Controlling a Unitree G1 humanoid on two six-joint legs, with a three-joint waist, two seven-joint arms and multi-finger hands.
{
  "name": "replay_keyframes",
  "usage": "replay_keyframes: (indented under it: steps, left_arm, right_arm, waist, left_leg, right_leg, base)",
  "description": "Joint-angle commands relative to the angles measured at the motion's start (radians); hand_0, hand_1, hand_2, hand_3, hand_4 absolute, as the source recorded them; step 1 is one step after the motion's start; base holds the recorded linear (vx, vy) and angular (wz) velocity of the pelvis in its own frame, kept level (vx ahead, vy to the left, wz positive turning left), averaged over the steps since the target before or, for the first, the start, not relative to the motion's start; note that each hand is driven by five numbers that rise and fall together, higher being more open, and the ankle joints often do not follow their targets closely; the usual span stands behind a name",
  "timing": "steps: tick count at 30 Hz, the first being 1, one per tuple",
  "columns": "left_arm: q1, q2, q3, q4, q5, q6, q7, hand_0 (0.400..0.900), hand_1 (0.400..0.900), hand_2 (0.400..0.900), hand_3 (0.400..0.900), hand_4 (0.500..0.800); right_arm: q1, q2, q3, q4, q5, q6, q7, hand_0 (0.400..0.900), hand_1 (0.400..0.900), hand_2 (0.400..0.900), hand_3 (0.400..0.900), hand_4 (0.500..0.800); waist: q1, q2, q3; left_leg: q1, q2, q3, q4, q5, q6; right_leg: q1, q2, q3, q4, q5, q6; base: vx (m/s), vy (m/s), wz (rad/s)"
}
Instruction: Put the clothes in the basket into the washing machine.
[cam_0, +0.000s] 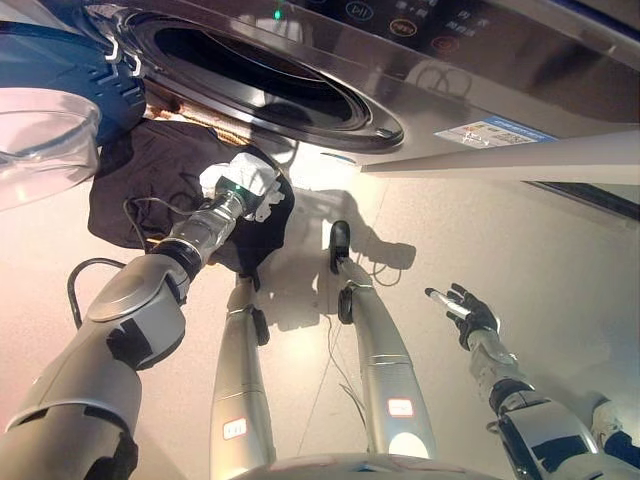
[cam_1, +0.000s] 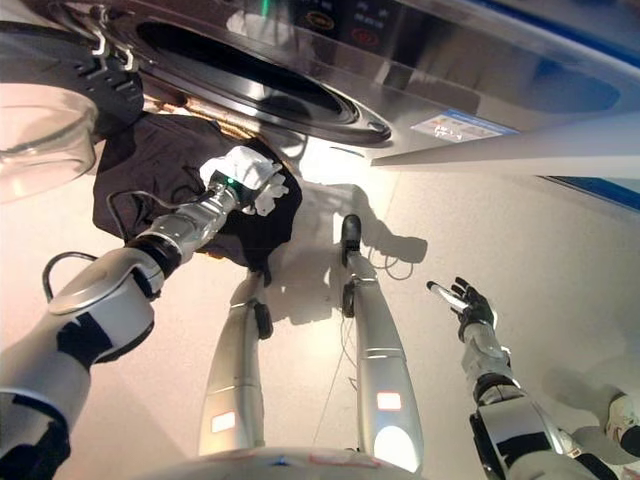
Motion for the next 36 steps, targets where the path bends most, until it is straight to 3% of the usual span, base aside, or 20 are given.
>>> replay_keyframes:
  steps: [1, 3, 4, 5, 6, 13, 14, 15, 24, 27, 28, 30, 31, 32, 34, 35, 36]
  left_arm:
    - [-0.023, 0.007, 0.004, 0.041, 0.044, 0.014, 0.014, 0.900, 0.900, 0.900, 0.900, 0.800]
    - [-0.026, 0.006, 0.003, 0.046, 0.042, 0.021, 0.017, 0.900, 0.900, 0.900, 0.900, 0.800]
    - [-0.026, 0.003, 0.007, 0.046, 0.041, 0.021, 0.018, 0.692, 0.692, 0.692, 0.692, 0.675]
    - [-0.028, 0.001, 0.011, 0.045, 0.037, 0.021, 0.023, 0.629, 0.629, 0.629, 0.629, 0.638]
    - [-0.027, -0.004, 0.011, 0.043, 0.037, 0.019, 0.027, 0.400, 0.400, 0.400, 0.400, 0.500]
    - [-0.018, -0.020, 0.023, 0.047, 0.013, 0.019, 0.048, 0.400, 0.400, 0.400, 0.400, 0.500]
    - [-0.016, -0.021, 0.023, 0.047, 0.013, 0.019, 0.047, 0.400, 0.400, 0.400, 0.400, 0.500]
    - [-0.016, -0.022, 0.025, 0.044, 0.013, 0.019, 0.051, 0.400, 0.400, 0.400, 0.400, 0.500]
    - [0.009, -0.021, 0.050, 0.032, 0.003, 0.019, 0.076, 0.400, 0.400, 0.400, 0.400, 0.500]
    - [0.026, -0.026, 0.096, 0.017, -0.050, 0.009, 0.093, 0.400, 0.400, 0.400, 0.400, 0.500]
    - [0.050, -0.035, 0.169, 0.018, -0.144, -0.002, 0.104, 0.400, 0.400, 0.400, 0.400, 0.500]
    - [0.074, -0.039, 0.236, 0.003, -0.224, -0.011, 0.130, 0.400, 0.400, 0.400, 0.400, 0.500]
    - [0.082, -0.039, 0.272, 0.002, -0.282, -0.020, 0.124, 0.400, 0.400, 0.400, 0.400, 0.500]
    - [0.082, -0.039, 0.272, 0.001, -0.282, -0.020, 0.123, 0.400, 0.400, 0.400, 0.400, 0.500]
    - [0.125, -0.052, 0.361, -0.005, -0.409, -0.053, 0.113, 0.400, 0.400, 0.400, 0.400, 0.500]
    - [0.125, -0.051, 0.362, -0.006, -0.409, -0.053, 0.113, 0.400, 0.400, 0.400, 0.400, 0.500]
    - [0.156, -0.065, 0.406, -0.003, -0.473, -0.073, 0.101, 0.400, 0.400, 0.400, 0.400, 0.500]
  right_arm:
    - [0.043, -0.034, 0.036, 0.009, 0.052, -0.025, -0.054, 0.900, 0.900, 0.900, 0.900, 0.800]
    - [0.027, -0.026, 0.044, 0.012, 0.058, -0.024, -0.059, 0.900, 0.900, 0.900, 0.900, 0.800]
    - [0.024, -0.022, 0.045, 0.016, 0.059, -0.021, -0.060, 0.900, 0.900, 0.900, 0.900, 0.800]
    - [0.023, -0.018, 0.047, 0.020, 0.062, -0.021, -0.060, 0.900, 0.900, 0.900, 0.900, 0.800]
    - [0.022, -0.014, 0.050, 0.023, 0.063, -0.021, -0.059, 0.900, 0.900, 0.900, 0.900, 0.800]
    - [0.015, -0.003, 0.061, 0.033, 0.054, -0.025, -0.067, 0.900, 0.900, 0.900, 0.900, 0.800]
    - [0.015, -0.003, 0.062, 0.034, 0.054, -0.025, -0.067, 0.900, 0.900, 0.900, 0.900, 0.800]
    - [0.015, -0.002, 0.063, 0.031, 0.053, -0.027, -0.067, 0.900, 0.900, 0.900, 0.900, 0.800]
    - [0.043, -0.006, 0.061, 0.015, 0.039, -0.030, -0.060, 0.900, 0.900, 0.900, 0.900, 0.800]
    - [0.059, -0.002, 0.061, 0.008, 0.034, -0.032, -0.060, 0.900, 0.900, 0.900, 0.900, 0.800]
    - [0.069, 0.004, 0.060, 0.008, 0.028, -0.033, -0.059, 0.900, 0.900, 0.900, 0.900, 0.800]
    - [0.083, 0.015, 0.058, 0.006, 0.024, -0.033, -0.062, 0.900, 0.900, 0.900, 0.900, 0.800]
    - [0.091, 0.019, 0.057, 0.005, 0.023, -0.030, -0.061, 0.900, 0.900, 0.900, 0.900, 0.800]
    - [0.091, 0.019, 0.057, 0.005, 0.023, -0.030, -0.061, 0.900, 0.900, 0.900, 0.900, 0.800]
    - [0.107, 0.024, 0.048, 0.004, 0.020, -0.021, -0.057, 0.900, 0.900, 0.900, 0.900, 0.800]
    - [0.107, 0.024, 0.048, 0.004, 0.020, -0.021, -0.057, 0.900, 0.900, 0.900, 0.900, 0.800]
    - [0.111, 0.027, 0.045, 0.001, 0.019, -0.017, -0.056, 0.900, 0.900, 0.900, 0.900, 0.800]
  waist:
    - [-0.014, 0.009, -0.013]
    - [-0.011, 0.009, -0.020]
    - [-0.010, 0.009, -0.024]
    - [-0.008, 0.010, -0.026]
    - [-0.007, 0.009, -0.029]
    - [-0.011, 0.012, -0.056]
    - [-0.007, 0.015, -0.062]
    - [-0.012, 0.013, -0.060]
    - [-0.014, 0.009, -0.078]
    - [-0.011, 0.007, -0.079]
    - [-0.007, 0.005, -0.083]
    - [-0.002, 0.000, -0.080]
    - [0.001, -0.004, -0.078]
    - [0.001, -0.005, -0.075]
    - [0.007, -0.015, -0.073]
    - [0.007, -0.016, -0.070]
    - [0.010, -0.019, -0.069]
  left_leg:
    - [-0.083, -0.040, 0.013, 0.084, -0.088, 0.028]
    - [-0.099, -0.040, 0.013, 0.090, -0.088, 0.030]
    - [-0.101, -0.040, 0.012, 0.088, -0.088, 0.030]
    - [-0.102, -0.040, 0.012, 0.087, -0.087, 0.030]
    - [-0.103, -0.041, 0.010, 0.088, -0.087, 0.031]
    - [-0.100, -0.048, 0.009, 0.079, -0.087, 0.031]
    - [-0.088, -0.044, 0.002, 0.085, -0.123, 0.027]
    - [-0.098, -0.049, 0.009, 0.077, -0.087, 0.032]
    - [-0.031, -0.045, 0.009, 0.020, -0.071, 0.028]
    - [0.021, -0.042, 0.009, -0.020, -0.057, 0.022]
    - [0.068, -0.045, 0.011, -0.052, -0.046, 0.018]
    - [0.137, -0.050, 0.014, -0.096, -0.032, 0.014]
    - [0.170, -0.052, 0.018, -0.118, -0.023, 0.011]
    - [0.175, -0.052, 0.018, -0.121, -0.023, 0.011]
    - [0.282, -0.057, 0.021, -0.189, 0.002, 0.005]
    - [0.286, -0.057, 0.021, -0.192, 0.003, 0.005]
    - [0.325, -0.059, 0.024, -0.214, 0.011, 0.004]
  right_leg:
    - [-0.019, 0.035, -0.016, -0.007, 0.014, 0.056]
    - [-0.035, 0.036, -0.015, -0.001, 0.014, 0.056]
    - [-0.037, 0.036, -0.016, 0.001, 0.013, 0.057]
    - [-0.039, 0.035, -0.017, 0.002, 0.012, 0.057]
    - [-0.040, 0.033, -0.019, 0.003, 0.011, 0.056]
    - [-0.037, 0.035, -0.022, -0.014, 0.016, 0.052]
    - [-0.028, 0.042, -0.016, -0.005, -0.014, 0.061]
    - [-0.036, 0.036, -0.020, -0.017, 0.018, 0.051]
    - [0.031, 0.032, -0.018, -0.077, 0.039, 0.052]
    - [0.083, 0.030, -0.016, -0.111, 0.048, 0.052]
    - [0.125, 0.031, -0.016, -0.140, 0.056, 0.052]
    - [0.193, 0.035, -0.014, -0.180, 0.065, 0.053]
    - [0.226, 0.036, -0.016, -0.200, 0.071, 0.055]
    - [0.230, 0.036, -0.015, -0.202, 0.071, 0.055]
    - [0.338, 0.044, -0.016, -0.263, 0.085, 0.058]
    - [0.342, 0.044, -0.016, -0.265, 0.086, 0.058]
    - [0.376, 0.047, -0.014, -0.283, 0.093, 0.060]
  base:
    - [-0.01, 0.017, -0.04]
    - [0.00, 0.000, 0.00]
    - [0.02, -0.009, 0.05]
    - [0.01, 0.000, 0.04]
    - [0.01, -0.001, 0.04]
    - [0.01, 0.001, -0.01]
    - [0.00, 0.000, 0.00]
    - [0.00, 0.000, 0.00]
    - [-0.01, 0.010, -0.01]
    - [0.00, 0.000, 0.00]
    - [0.03, -0.030, 0.02]
    - [0.02, -0.013, 0.00]
    - [0.00, 0.000, 0.00]
    - [0.04, -0.027, 0.01]
    - [0.05, -0.058, 0.04]
    - [0.05, -0.043, 0.03]
    - [0.05, -0.013, -0.02]
